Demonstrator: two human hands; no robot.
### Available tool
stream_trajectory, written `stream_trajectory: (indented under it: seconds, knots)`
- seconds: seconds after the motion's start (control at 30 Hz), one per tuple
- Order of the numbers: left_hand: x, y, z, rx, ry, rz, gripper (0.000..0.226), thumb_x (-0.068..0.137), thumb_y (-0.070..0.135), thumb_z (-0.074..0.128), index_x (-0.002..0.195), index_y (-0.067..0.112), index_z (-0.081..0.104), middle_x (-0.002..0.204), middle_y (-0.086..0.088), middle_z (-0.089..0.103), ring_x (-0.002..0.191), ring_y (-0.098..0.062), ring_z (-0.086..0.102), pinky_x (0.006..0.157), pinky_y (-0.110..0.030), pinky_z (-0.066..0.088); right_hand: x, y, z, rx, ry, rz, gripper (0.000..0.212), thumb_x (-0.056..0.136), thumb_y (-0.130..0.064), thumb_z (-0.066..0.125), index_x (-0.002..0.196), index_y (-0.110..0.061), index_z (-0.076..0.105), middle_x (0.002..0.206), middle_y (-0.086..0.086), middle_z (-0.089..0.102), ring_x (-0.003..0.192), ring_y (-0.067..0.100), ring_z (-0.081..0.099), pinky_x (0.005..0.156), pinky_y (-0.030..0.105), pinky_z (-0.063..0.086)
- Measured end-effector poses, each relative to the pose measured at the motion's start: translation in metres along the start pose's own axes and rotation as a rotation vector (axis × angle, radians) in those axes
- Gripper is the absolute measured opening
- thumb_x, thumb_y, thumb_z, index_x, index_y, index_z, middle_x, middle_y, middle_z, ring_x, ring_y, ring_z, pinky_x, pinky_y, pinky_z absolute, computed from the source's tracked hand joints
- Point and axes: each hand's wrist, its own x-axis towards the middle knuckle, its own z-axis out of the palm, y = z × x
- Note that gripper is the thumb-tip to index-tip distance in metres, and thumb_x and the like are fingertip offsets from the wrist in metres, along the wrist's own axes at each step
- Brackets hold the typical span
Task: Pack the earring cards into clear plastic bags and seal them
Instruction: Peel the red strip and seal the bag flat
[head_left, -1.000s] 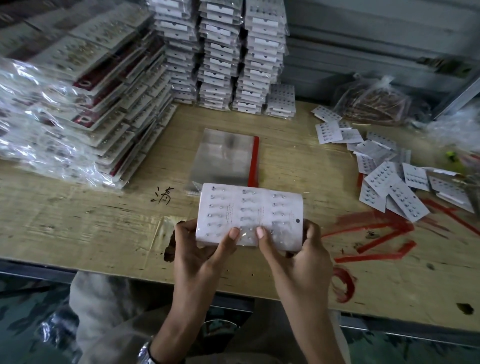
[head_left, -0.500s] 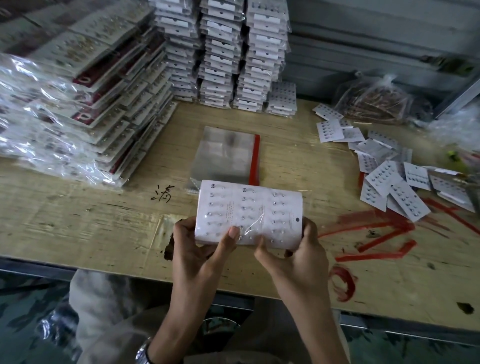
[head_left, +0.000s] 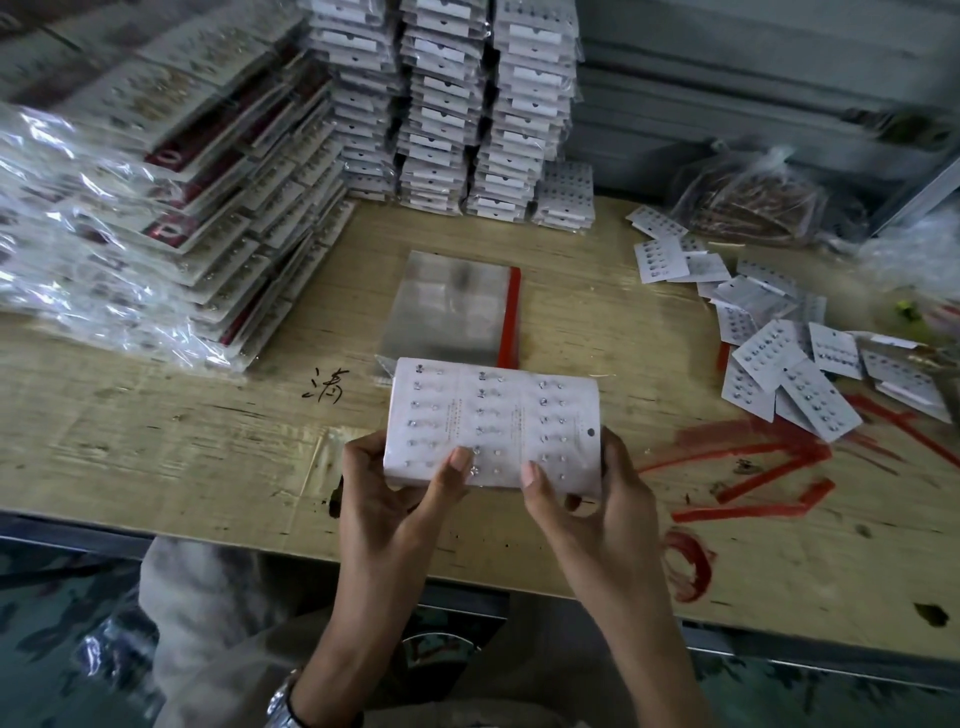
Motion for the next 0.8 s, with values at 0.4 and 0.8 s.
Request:
stream_trajectory:
  seconds: [0.4,0.8]
  knots:
    - [-0.001,0.000,0.000,0.044,0.021,0.059,0.053,0.078,0.020,0.079,0.115,0.004,0.045,0.113,-0.008,0.071,0.103,-0.024,0.072,0.078,-0.036,0.061,-0.002,-0.010,0.003,-0.271,0.095,0.011,0.080,0.063,-0.077,0.053,0.114,-0.015,0.056,0.089,-0.010,0.069,0.078,0.016,0.068,0.080,0.044,0.055]
    - [-0.006,-0.002,0.000,0.065,-0.012,0.048,0.050,0.079,0.019,0.080,0.116,0.011,0.046,0.117,-0.009,0.070,0.106,-0.025,0.071,0.082,-0.041,0.060,-0.005,-0.006,0.002,-0.321,0.139,0.033,0.077,0.069,-0.081,0.047,0.108,-0.015,0.058,0.081,-0.009,0.067,0.076,0.017,0.068,0.082,0.044,0.054]
